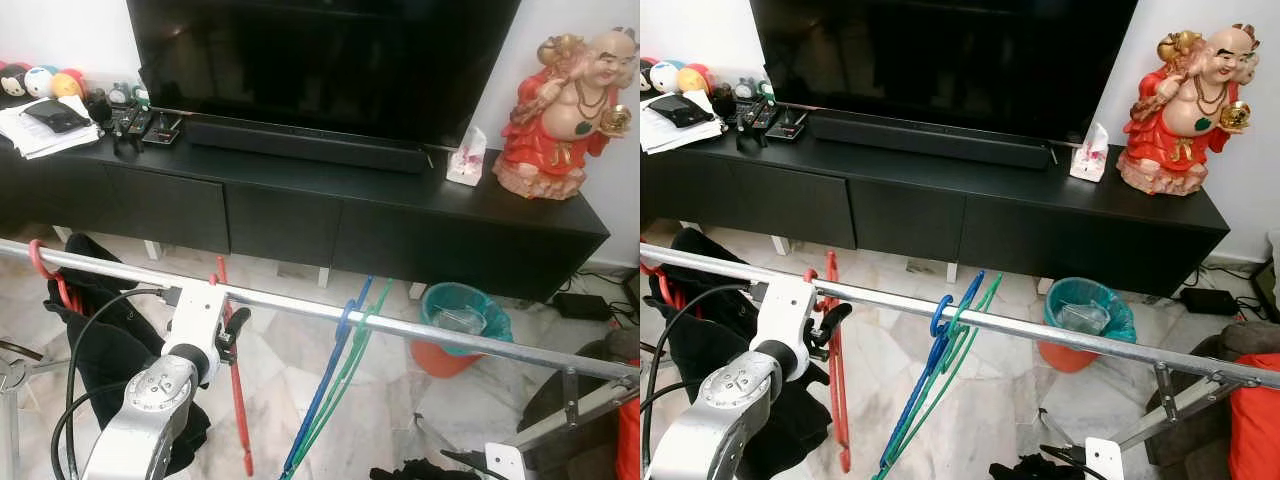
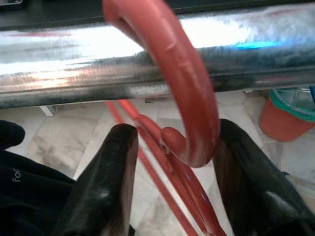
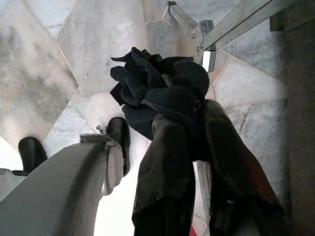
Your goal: Hang hanger
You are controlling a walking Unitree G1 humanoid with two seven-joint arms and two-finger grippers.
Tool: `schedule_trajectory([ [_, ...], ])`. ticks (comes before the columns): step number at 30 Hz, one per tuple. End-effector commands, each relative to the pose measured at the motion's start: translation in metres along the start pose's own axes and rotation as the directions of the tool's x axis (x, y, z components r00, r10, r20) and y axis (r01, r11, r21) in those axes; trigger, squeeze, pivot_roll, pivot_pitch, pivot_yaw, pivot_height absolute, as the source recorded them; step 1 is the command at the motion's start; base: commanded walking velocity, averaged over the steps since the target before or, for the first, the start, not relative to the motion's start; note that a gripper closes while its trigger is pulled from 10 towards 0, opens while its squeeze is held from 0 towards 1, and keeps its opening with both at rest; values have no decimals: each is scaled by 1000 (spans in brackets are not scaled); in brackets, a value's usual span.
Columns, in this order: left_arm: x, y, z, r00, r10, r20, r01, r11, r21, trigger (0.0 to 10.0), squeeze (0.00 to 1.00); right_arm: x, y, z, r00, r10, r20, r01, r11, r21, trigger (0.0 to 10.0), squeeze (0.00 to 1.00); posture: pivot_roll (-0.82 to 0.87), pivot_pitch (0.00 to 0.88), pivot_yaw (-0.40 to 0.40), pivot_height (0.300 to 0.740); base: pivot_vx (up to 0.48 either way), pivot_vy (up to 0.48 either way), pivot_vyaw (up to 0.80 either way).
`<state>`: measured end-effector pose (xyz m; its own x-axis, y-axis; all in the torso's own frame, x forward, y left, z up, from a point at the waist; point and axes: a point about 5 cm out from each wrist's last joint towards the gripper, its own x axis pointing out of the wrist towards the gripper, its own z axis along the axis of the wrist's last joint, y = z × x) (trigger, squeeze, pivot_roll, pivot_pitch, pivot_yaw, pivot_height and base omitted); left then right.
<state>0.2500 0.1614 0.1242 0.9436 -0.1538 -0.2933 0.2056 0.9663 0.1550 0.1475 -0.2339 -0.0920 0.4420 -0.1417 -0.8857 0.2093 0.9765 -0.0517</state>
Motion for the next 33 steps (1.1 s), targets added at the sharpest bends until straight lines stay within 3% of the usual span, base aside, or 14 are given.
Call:
schedule_trajectory([
  [1, -4, -3, 1, 1000, -13, -2, 13, 1000, 16, 10000, 0, 0, -4, 4, 1000, -7, 9, 7, 1000, -7, 10000, 0, 104, 0, -117, 740, 0, 0, 0],
  [8, -16, -9, -6, 994, -70, -85, 75, 996, 50, 10000, 0, 0, -4, 4, 1000, -7, 8, 7, 1000, -9, 10000, 0, 112, 0, -120, 740, 0, 0, 0],
  [11, -16, -7, -7, 995, -19, -100, 24, 999, 44, 10000, 0, 0, -4, 4, 1000, -5, 8, 5, 1000, -11, 10000, 0, 112, 0, -119, 740, 0, 0, 0],
  [13, -17, -3, -8, 992, 47, -115, -37, 996, 85, 10000, 0, 0, -4, 4, 1000, -5, 8, 6, 1000, -11, 10000, 0, 112, 0, -119, 740, 0, 0, 0],
  [19, -22, -3, -8, 986, 90, -141, -76, 992, 101, 10000, 0, 0, -4, 4, 1000, -5, 8, 5, 1000, -11, 10000, 0, 112, 0, -117, 740, 0, 0, 0],
  [23, -19, 5, -14, 975, 159, -157, -149, 986, 76, 10000, 0, 0, -3, 4, 1000, 0, 6, 1, 1000, -14, 10000, 0, 115, 0, -119, 740, 0, 0, 0],
  [29, -15, 21, -22, 966, 210, -151, -216, 976, -28, 10000, 0, 0, -3, 5, 1000, -1, 7, 1, 1000, -9, 10000, 0, 107, 0, -116, 740, 0, 0, 0],
  [33, -20, 25, -31, 968, 198, -152, -207, 977, -50, 10000, 0, 0, -3, 5, 1000, 0, 7, 0, 1000, -10, 10000, 0, 110, 0, -117, 740, 0, 0, 0],
])
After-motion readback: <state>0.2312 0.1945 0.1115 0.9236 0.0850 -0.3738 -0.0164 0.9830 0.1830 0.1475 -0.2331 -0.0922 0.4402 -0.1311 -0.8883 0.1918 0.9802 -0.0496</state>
